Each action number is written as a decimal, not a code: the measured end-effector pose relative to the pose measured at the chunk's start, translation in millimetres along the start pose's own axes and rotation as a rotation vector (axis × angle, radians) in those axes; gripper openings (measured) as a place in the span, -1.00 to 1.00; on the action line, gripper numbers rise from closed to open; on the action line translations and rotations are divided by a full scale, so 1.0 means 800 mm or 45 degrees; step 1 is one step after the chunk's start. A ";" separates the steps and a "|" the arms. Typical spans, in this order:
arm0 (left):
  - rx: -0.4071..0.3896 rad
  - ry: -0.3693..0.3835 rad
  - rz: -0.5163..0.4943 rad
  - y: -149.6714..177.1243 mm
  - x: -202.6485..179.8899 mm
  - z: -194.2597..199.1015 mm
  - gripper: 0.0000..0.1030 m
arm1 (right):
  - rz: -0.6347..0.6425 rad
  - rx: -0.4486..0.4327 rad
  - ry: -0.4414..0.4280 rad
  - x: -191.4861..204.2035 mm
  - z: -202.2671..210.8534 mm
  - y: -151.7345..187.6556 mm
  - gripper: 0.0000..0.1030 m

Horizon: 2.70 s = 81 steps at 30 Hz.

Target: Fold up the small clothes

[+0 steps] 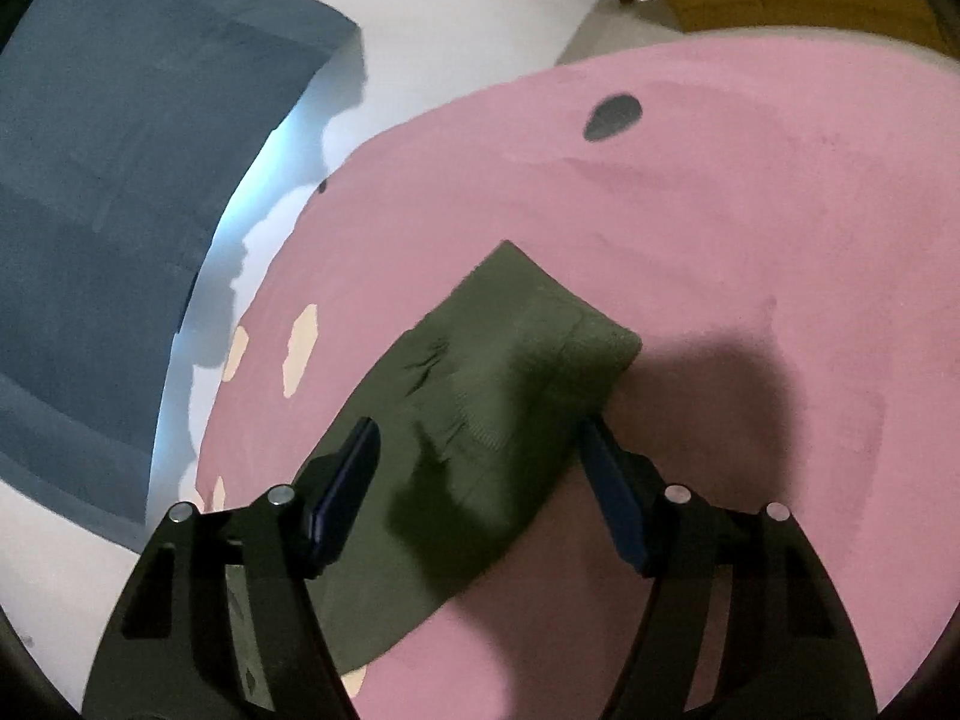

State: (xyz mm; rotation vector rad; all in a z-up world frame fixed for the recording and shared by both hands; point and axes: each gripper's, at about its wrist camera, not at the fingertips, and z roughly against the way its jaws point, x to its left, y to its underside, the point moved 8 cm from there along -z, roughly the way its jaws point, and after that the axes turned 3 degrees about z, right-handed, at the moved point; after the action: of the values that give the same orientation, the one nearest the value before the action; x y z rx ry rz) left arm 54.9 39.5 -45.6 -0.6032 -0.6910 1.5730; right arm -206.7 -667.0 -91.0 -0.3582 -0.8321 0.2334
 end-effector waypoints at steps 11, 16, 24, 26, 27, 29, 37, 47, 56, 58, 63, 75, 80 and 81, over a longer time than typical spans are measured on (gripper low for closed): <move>0.021 -0.002 0.008 0.006 0.002 0.001 0.92 | 0.063 -0.041 0.097 -0.019 -0.021 -0.010 -0.60; -0.002 -0.014 0.010 0.003 0.015 0.008 0.92 | 0.004 -0.134 -0.001 -0.020 0.016 -0.041 -0.77; -0.031 -0.039 0.022 -0.008 0.051 0.012 0.92 | 0.290 -0.256 -0.078 0.128 0.057 -0.035 -0.77; -0.021 -0.015 0.050 -0.010 0.059 0.013 0.92 | 0.408 -0.259 -0.180 0.201 0.069 -0.012 -0.77; -0.022 -0.012 0.058 -0.011 0.061 0.014 0.92 | 0.458 -0.255 -0.217 0.226 0.075 -0.001 -0.77; -0.036 -0.016 0.083 -0.015 0.069 0.018 0.92 | 0.593 -0.237 -0.309 0.298 0.083 0.036 -0.77; -0.019 -0.033 0.131 -0.019 0.095 0.017 0.92 | 1.105 0.003 -0.559 0.520 0.050 0.270 -0.77; -0.023 -0.012 0.170 -0.023 0.104 0.020 0.92 | 1.501 0.398 -0.541 0.552 -0.030 0.552 -0.77; -0.023 0.001 0.164 -0.022 0.100 0.019 0.92 | 1.721 0.763 -0.518 0.501 -0.048 0.691 -0.30; -0.016 0.006 0.160 -0.021 0.099 0.018 0.92 | 1.703 0.867 -0.581 0.494 -0.036 0.699 -0.25; -0.010 0.019 0.152 -0.019 0.094 0.015 0.92 | 1.582 0.831 -0.732 0.489 0.009 0.626 0.01; 0.015 0.033 0.145 -0.009 0.082 0.005 0.92 | 1.031 0.532 -0.144 0.291 -0.075 0.312 -0.05; 0.029 0.023 0.131 -0.002 0.078 0.002 0.92 | 1.059 0.672 -0.157 0.259 -0.095 0.336 -0.72; 0.030 0.024 0.129 -0.001 0.078 0.002 0.92 | 1.071 0.667 -0.159 0.258 -0.096 0.337 -0.72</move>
State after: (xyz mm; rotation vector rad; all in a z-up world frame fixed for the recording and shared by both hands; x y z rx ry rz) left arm 47.7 101.6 -43.1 -0.6433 -0.6353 1.6650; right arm -30.7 -367.1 -106.3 -0.1799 -0.6702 1.2419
